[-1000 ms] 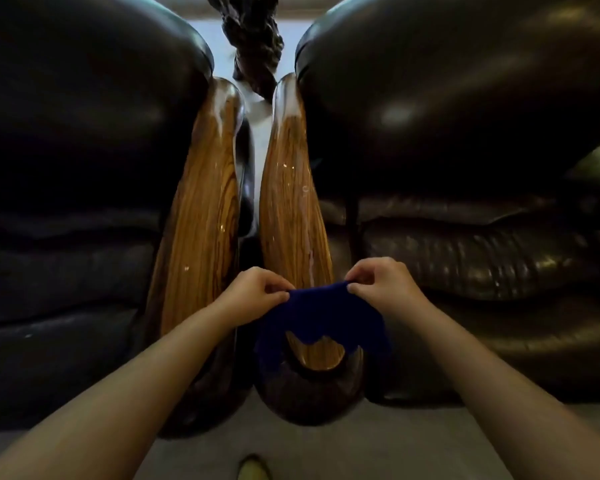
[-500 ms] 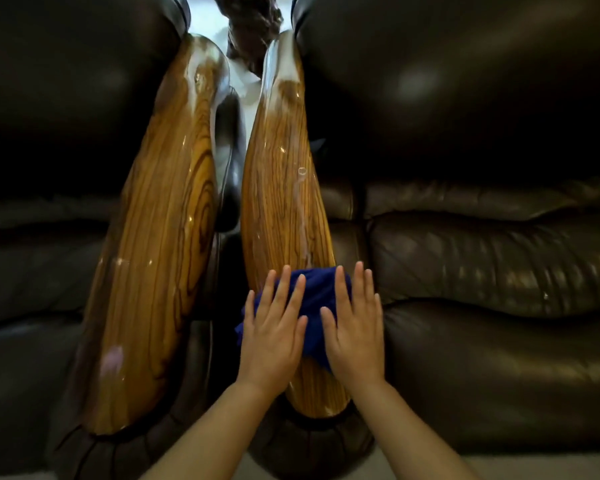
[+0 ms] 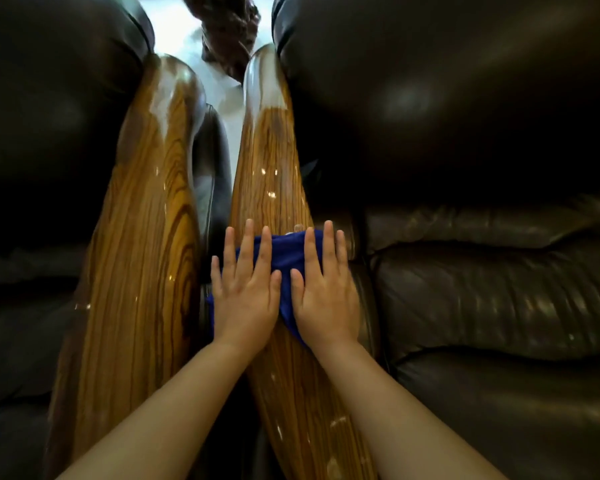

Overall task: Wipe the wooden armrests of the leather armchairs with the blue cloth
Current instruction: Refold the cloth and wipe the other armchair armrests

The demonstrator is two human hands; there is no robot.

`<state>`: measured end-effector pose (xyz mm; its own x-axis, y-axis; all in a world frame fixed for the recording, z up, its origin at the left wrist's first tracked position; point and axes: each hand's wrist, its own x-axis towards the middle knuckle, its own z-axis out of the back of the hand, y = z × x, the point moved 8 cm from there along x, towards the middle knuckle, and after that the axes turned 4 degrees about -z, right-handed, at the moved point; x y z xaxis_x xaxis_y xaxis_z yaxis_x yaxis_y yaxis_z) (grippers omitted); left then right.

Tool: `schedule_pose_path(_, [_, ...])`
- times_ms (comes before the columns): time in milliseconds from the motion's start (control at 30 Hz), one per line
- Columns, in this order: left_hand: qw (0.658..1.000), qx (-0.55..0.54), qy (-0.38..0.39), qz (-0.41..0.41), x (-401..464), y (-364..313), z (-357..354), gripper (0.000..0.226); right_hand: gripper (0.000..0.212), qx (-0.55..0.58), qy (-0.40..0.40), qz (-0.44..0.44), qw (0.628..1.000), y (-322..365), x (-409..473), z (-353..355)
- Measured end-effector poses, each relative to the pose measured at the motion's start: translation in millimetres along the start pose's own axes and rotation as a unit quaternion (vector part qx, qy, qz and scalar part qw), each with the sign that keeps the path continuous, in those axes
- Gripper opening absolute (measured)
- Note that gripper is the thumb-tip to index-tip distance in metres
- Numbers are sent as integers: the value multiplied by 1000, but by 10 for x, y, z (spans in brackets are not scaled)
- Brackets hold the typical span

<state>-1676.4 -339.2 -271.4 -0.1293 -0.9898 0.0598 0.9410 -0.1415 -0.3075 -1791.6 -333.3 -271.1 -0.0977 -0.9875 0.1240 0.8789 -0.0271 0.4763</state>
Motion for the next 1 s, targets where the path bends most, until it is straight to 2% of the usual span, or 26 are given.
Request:
schedule_pose_path(267, [994, -76, 51, -62, 1028, 185, 145, 60, 59, -5, 5, -33, 999, 194, 894, -82])
schedule_pose_path(533, [988, -111, 74, -73, 1631, 292, 161, 62, 57, 12, -3, -46, 999, 269, 1453, -161])
schedule_pose_path(767, [985, -152, 63, -50, 2082, 401, 137, 61, 57, 32, 27, -16, 999, 362, 2000, -249])
schedule_pose_path(1000, [987, -125, 101, -3, 2619, 416, 178, 63, 60, 7, 71, -15, 997, 405, 2515, -228])
